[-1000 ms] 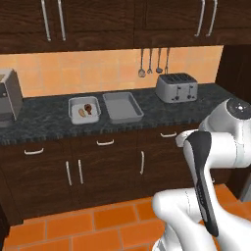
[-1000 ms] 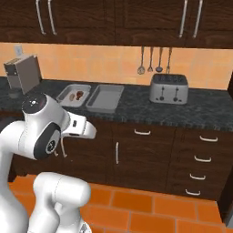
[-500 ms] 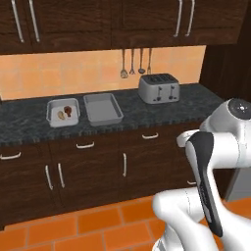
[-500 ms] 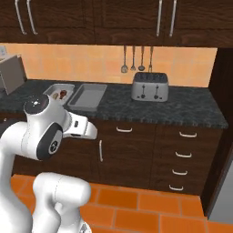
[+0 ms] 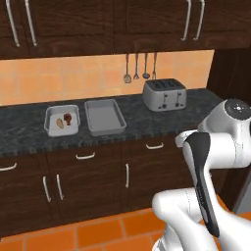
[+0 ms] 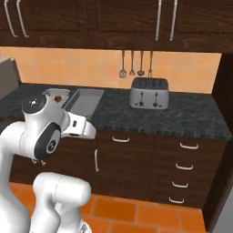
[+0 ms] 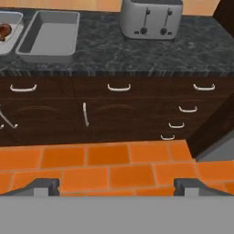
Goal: Place one sweet potato and one chicken drumstick in each tupperware on the nearby counter, to pack two identical lunches.
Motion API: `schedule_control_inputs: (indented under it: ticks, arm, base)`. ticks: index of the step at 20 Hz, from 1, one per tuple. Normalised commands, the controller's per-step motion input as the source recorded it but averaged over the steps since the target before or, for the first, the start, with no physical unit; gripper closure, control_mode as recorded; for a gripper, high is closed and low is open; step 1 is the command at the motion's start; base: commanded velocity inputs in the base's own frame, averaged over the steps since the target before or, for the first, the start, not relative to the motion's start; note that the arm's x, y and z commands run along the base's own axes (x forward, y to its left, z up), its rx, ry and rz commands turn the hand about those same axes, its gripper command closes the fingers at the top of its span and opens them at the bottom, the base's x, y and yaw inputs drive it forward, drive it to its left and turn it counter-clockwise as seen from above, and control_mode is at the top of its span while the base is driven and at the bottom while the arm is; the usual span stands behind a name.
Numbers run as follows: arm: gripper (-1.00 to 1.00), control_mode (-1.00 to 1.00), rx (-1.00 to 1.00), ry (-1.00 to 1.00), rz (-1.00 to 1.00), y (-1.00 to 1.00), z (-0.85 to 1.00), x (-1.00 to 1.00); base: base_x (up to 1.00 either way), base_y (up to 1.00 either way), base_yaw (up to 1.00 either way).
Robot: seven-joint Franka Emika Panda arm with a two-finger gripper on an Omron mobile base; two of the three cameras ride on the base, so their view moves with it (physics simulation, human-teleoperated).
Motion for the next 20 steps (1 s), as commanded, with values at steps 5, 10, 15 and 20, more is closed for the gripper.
schedule_control_inputs:
  ticks: [5, 10, 15, 20]
  arm:
    - [-1.00, 1.00, 0.00, 0.00, 0.00, 0.00, 0.00, 0.00]
    - [-1.00, 1.00, 0.00, 0.00, 0.00, 0.00, 0.00, 0.00]
    - [-1.00, 1.00, 0.00, 0.00, 0.00, 0.00, 0.00, 0.00]
    - [-1.00, 1.00, 0.00, 0.00, 0.00, 0.00, 0.00, 0.00]
  base:
    - [-0.07, -1.00, 0.00]
    - [-0.07, -1.00, 0.00]
    - [-0.22, -1.00, 0.00]
    - [-0.12, -1.00, -0.01]
